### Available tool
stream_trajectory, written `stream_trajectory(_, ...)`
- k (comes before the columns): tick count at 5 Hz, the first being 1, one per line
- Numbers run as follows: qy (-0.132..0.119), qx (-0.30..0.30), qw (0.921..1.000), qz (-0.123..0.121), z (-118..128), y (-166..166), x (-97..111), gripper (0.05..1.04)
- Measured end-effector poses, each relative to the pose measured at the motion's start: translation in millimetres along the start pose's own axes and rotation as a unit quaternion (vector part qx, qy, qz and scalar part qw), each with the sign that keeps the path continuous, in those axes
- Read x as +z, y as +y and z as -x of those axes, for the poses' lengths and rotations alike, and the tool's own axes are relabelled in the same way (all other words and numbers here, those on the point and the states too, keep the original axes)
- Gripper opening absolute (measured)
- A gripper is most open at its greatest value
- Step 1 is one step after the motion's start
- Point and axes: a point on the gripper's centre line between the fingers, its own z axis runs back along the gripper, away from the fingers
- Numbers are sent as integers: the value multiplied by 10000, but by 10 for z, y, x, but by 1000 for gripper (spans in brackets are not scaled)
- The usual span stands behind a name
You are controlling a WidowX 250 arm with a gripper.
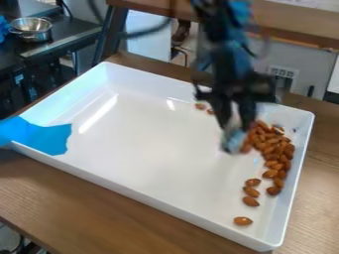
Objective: Sweep into pile
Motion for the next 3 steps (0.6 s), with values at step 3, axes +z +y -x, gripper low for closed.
stream_trajectory(3, -457, 671, 9961, -356, -133, 886, 193, 343)
